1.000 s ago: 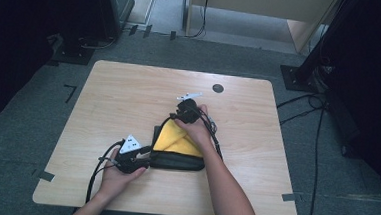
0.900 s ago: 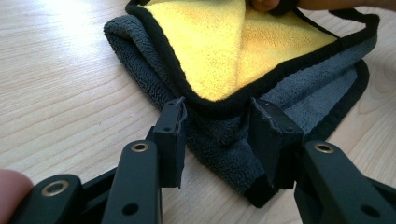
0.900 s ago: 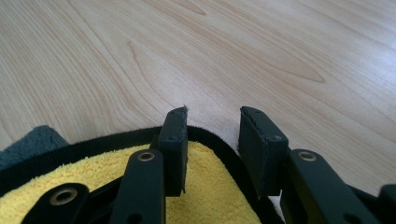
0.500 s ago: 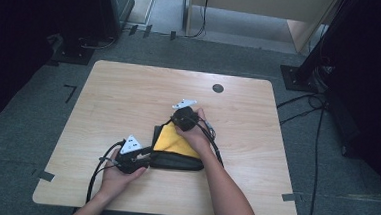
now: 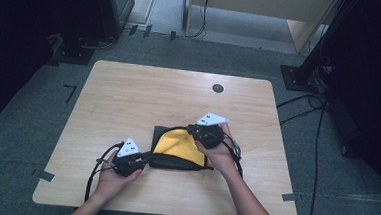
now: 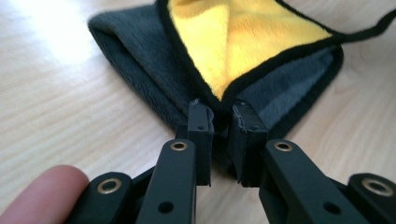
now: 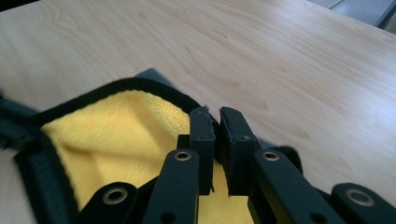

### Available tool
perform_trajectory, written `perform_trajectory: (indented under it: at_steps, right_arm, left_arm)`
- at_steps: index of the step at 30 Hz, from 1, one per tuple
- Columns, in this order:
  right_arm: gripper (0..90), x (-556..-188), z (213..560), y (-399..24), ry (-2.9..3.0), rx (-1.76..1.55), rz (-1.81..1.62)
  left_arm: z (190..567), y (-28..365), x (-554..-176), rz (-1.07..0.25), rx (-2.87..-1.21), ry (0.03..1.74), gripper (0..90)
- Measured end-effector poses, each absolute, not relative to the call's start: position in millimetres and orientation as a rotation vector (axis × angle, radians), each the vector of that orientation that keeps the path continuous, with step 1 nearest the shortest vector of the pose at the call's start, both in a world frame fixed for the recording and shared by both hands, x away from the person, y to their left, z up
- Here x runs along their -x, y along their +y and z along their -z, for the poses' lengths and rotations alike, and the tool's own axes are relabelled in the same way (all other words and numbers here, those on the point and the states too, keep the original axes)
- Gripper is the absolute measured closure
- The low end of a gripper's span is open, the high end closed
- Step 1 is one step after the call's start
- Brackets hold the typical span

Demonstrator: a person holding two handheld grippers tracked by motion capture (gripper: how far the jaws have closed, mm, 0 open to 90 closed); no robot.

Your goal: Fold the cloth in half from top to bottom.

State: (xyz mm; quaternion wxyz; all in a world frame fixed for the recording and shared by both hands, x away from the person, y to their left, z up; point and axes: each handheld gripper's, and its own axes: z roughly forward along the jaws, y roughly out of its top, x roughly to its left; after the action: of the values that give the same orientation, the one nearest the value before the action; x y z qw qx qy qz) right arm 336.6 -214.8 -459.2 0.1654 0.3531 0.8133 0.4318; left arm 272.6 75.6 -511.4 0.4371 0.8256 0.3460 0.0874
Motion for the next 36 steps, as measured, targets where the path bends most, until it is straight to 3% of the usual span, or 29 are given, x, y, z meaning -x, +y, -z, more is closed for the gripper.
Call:
perform_trajectory:
  at_steps: [5,9,19,21,24,26,31,36]
  right_arm:
    - [84.4,-300.3,469.8,-239.4,2.320,-1.026,-1.257]
    - [84.3,-276.8,487.2,-261.9,2.305,-1.092,-1.266]
    - [87.2,-247.9,495.0,-283.2,2.326,-1.166,-1.270]
    - [83.6,-244.6,500.0,-283.3,2.338,-1.168,-1.240]
    - [65.9,-245.4,498.4,-282.1,2.265,-1.211,-1.287]
    - [60.4,-247.0,496.2,-279.6,2.201,-1.251,-1.313]
    - [61.0,-250.9,491.6,-277.7,2.048,-1.368,-1.414]
    - [58.6,-257.1,498.3,-269.8,2.032,-1.462,-1.284]
  left_arm:
    - [510.1,79.8,-271.5,-0.187,-2.075,0.840,78.0]
    - [508.5,82.1,-271.4,-0.149,-2.059,0.809,71.6]
    - [501.4,80.3,-266.3,-0.126,-2.009,0.727,60.7]
    - [501.1,80.0,-265.9,-0.135,-2.008,0.729,60.4]
    - [500.2,80.4,-265.8,-0.148,-1.997,0.736,60.0]
    - [499.5,80.6,-265.4,-0.163,-1.994,0.736,59.7]
    - [497.8,82.5,-265.4,-0.180,-1.970,0.749,59.7]
    - [499.9,77.9,-266.6,-0.190,-1.971,0.808,59.0]
